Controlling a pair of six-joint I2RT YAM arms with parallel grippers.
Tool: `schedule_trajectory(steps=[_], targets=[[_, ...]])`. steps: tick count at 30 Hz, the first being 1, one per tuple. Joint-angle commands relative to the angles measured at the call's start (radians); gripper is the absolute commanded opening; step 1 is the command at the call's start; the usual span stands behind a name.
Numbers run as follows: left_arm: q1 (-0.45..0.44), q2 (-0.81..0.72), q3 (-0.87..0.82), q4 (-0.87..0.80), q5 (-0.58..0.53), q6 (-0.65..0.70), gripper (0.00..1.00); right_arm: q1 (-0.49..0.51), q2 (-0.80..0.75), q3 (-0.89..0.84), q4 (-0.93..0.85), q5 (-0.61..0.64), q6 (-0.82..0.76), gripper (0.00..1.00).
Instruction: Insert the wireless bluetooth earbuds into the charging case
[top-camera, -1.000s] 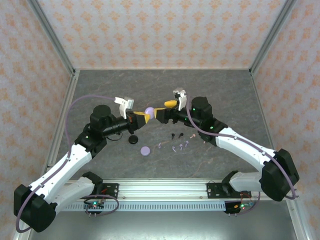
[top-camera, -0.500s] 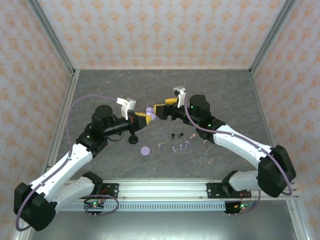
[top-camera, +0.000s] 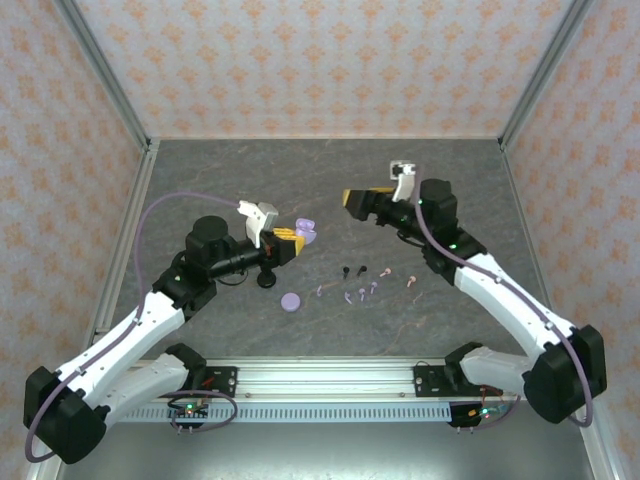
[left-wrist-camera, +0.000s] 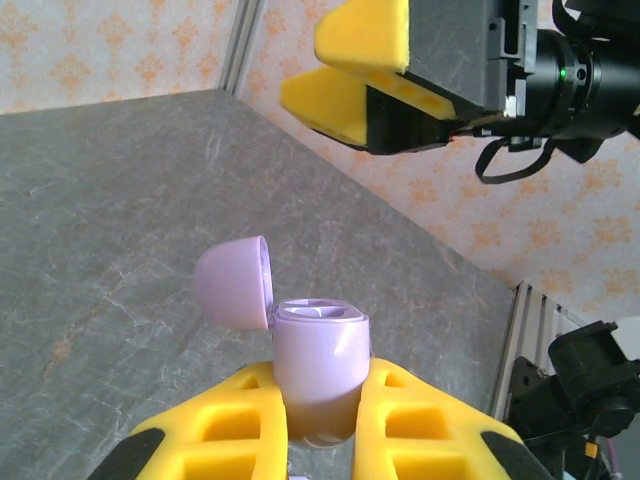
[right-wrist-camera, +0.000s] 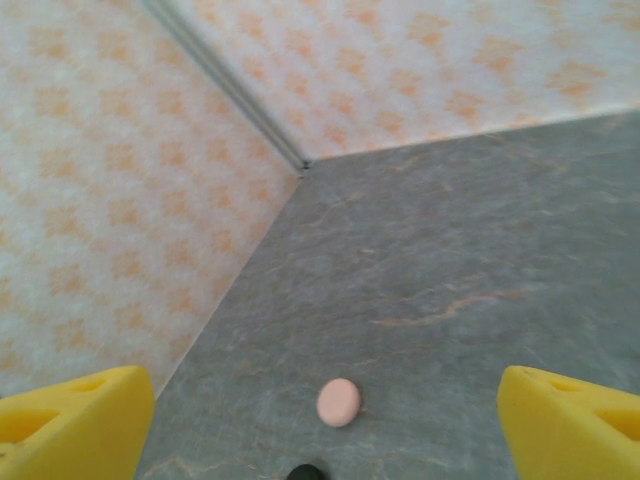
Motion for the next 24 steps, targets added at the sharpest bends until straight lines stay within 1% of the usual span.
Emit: schedule_trajectory(steps=[1,4,7,12,18,24], targets=[[-0.01,-0.016,0.001,0.033,-0.015,0.084,0.0,-0.031,0.027,0.045,-0.329,0.031,0.011,0.85],[-0.013,-0.018,0.014,0.027,0.002,0.105,0.0,-0.033,0.094,0.091,-0.536,0.074,-0.02,0.79],[-0.02,-0.02,0.028,0.027,0.016,0.123,0.0,-0.032,0.143,0.11,-0.648,0.106,-0.013,0.71],[-0.03,-0.019,0.064,0.025,0.036,0.149,0.0,-0.003,0.205,0.108,-0.767,0.188,0.009,0.6],[-0.048,-0.012,0.102,0.026,0.049,0.162,0.0,0.075,0.287,0.064,-0.789,0.247,0.05,0.54],[-0.055,-0.004,0.106,0.02,0.049,0.17,0.0,0.114,0.367,0.045,-0.766,0.287,0.086,0.5]])
